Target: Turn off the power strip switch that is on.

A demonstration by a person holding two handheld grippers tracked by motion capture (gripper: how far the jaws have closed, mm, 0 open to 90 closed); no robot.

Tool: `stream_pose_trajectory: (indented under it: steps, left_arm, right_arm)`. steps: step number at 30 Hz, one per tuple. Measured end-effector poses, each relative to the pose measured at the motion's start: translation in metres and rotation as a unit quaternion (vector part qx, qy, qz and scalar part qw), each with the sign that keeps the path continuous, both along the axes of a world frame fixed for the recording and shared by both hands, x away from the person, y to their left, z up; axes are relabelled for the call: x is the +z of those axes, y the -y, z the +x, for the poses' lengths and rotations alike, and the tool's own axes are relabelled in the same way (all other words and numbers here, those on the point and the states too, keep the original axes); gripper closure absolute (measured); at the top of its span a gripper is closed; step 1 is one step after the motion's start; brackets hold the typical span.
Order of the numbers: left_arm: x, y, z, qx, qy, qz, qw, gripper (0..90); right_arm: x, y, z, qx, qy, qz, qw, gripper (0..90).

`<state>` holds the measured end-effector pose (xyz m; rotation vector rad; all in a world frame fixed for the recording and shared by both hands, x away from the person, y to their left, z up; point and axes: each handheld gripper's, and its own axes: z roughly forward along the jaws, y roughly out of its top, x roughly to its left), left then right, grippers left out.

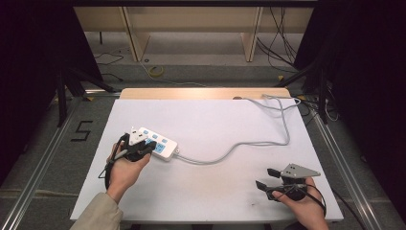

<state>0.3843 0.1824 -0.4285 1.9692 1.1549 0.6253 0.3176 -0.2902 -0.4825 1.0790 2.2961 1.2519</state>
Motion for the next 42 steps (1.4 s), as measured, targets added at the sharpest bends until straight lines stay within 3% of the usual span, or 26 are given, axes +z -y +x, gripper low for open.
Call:
stream_pose_trajectory:
  steps: [18, 42]
  left_arm:
    - [0.005, 0.005, 0.007, 0.001, -0.001, -0.009, 1.0000, 89.7]
    - [0.011, 0.019, 0.020, -0.009, -0.016, 0.002, 0.9998, 89.8]
  right_arm:
    - [0.000, 0.000, 0.000, -0.001, -0.001, 0.003, 1.0000, 31.9]
    - [-0.001, 0.001, 0.001, -0.006, -0.004, 0.005, 1.0000, 32.1]
